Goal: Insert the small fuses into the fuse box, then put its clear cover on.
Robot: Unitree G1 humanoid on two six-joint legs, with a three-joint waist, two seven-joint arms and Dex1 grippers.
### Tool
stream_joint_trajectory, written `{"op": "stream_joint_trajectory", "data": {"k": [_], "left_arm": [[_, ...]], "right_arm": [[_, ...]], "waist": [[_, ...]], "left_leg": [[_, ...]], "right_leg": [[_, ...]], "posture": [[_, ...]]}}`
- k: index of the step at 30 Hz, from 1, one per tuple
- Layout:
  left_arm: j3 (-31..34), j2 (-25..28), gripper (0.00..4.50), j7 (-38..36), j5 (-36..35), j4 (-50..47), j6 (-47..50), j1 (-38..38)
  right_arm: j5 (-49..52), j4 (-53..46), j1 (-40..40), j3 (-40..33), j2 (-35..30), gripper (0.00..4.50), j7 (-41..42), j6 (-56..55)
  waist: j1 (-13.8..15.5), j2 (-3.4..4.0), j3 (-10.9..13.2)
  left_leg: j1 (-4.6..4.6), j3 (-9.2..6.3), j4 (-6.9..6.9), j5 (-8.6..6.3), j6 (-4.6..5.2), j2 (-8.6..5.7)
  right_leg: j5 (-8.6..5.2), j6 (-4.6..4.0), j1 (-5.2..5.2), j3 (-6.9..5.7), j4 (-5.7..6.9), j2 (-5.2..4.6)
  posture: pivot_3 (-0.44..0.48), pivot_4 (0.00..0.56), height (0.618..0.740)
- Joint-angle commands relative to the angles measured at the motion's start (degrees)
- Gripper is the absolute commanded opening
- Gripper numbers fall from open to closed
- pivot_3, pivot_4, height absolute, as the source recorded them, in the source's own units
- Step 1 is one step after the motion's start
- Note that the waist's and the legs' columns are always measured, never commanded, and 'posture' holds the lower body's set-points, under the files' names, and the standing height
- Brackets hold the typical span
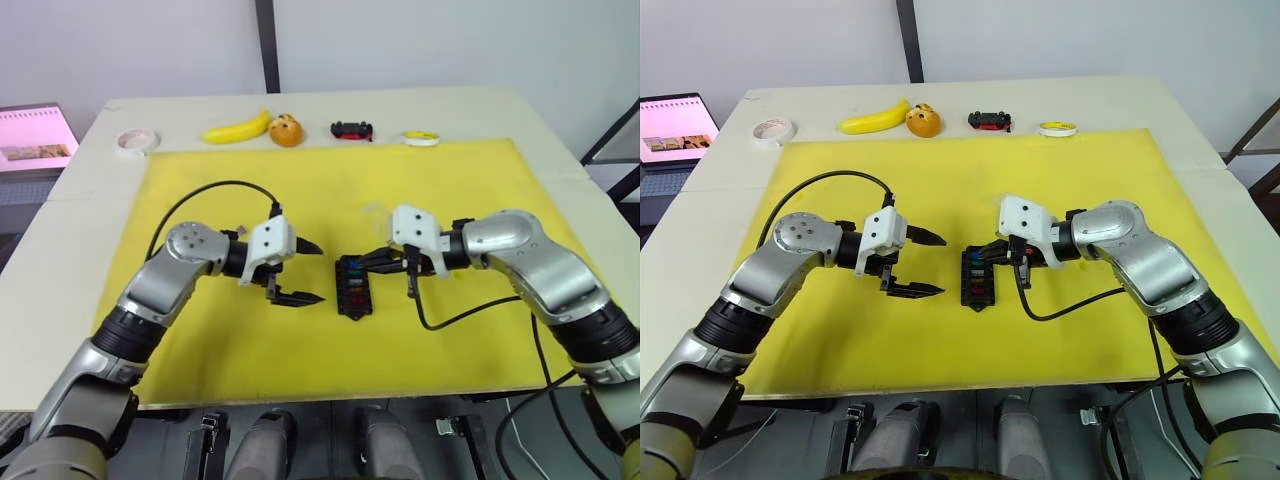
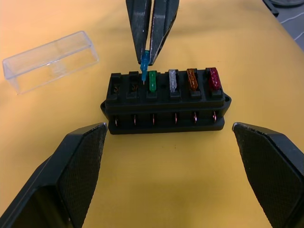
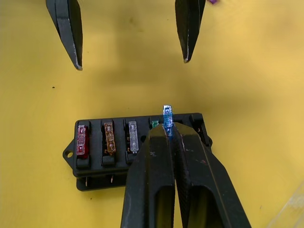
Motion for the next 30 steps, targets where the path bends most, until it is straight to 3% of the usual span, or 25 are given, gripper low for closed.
{"op": "stream_joint_trajectory", "data": {"k": [1,30], "left_arm": [[1.7,-0.2,4.46,-0.6,0.6,-0.2,-1.1,-0.6],[2.5,-1.4,4.46,-1.1,1.9,-0.3,-0.6,-0.6]], "right_arm": [[-1.7,0.6,-1.6,-2.0,0.8,0.00,1.5,-1.8],[-7.9,5.7,-2.8,-2.4,4.8,0.00,5.6,-3.9]], "waist": [[0.0,0.00,0.0],[0.0,0.01,0.0]], "left_leg": [[0.00,0.00,0.02,0.00,0.00,0.00],[-0.01,-0.02,0.14,0.02,-0.05,-0.02]], "right_leg": [[0.00,0.00,0.01,0.00,0.00,0.00],[0.00,0.00,0.03,-0.02,0.09,0.00]], "posture": [[0.000,0.150,0.740],[0.000,0.150,0.740]]}}
